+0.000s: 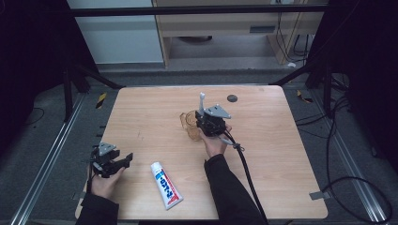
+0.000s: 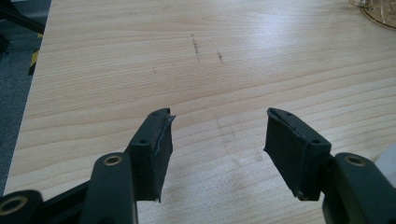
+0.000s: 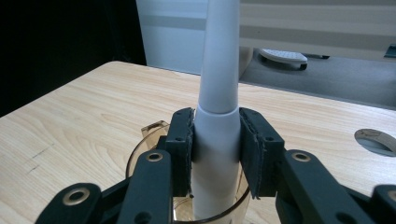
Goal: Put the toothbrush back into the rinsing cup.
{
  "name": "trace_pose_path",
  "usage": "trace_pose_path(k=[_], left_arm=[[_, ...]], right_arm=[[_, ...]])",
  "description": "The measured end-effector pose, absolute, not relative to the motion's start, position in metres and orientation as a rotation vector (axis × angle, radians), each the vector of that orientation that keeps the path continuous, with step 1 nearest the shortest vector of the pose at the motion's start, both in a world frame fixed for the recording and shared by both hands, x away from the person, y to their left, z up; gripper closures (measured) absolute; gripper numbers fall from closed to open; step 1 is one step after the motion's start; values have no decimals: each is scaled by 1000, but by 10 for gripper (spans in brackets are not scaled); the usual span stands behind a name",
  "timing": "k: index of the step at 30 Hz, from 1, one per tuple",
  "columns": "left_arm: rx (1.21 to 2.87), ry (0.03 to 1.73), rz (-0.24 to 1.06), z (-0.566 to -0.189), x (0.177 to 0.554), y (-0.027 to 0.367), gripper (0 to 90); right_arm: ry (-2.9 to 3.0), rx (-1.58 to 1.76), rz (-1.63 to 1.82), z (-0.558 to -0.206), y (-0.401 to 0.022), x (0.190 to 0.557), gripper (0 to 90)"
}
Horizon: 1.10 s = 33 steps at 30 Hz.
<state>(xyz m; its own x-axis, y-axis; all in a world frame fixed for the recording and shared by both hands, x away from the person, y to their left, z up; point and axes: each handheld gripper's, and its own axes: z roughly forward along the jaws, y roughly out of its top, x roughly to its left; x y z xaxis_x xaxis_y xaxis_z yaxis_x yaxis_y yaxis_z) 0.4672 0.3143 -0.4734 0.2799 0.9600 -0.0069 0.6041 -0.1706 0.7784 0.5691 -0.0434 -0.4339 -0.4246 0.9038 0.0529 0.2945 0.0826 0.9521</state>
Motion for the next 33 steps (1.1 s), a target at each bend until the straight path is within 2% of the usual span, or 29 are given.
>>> trace_pose_path(k=[13, 26, 33], left_arm=[[1869, 1405, 665, -473, 467, 314, 403], [1863, 1396, 667, -471, 466, 312, 401], [1861, 1392, 668, -471, 465, 310, 401]], right_arm=[[1804, 1176, 1365, -433, -44, 565, 607], [1833, 1192, 1386, -428, -49, 560, 371], [1820, 1196, 1410, -423, -60, 550, 330]])
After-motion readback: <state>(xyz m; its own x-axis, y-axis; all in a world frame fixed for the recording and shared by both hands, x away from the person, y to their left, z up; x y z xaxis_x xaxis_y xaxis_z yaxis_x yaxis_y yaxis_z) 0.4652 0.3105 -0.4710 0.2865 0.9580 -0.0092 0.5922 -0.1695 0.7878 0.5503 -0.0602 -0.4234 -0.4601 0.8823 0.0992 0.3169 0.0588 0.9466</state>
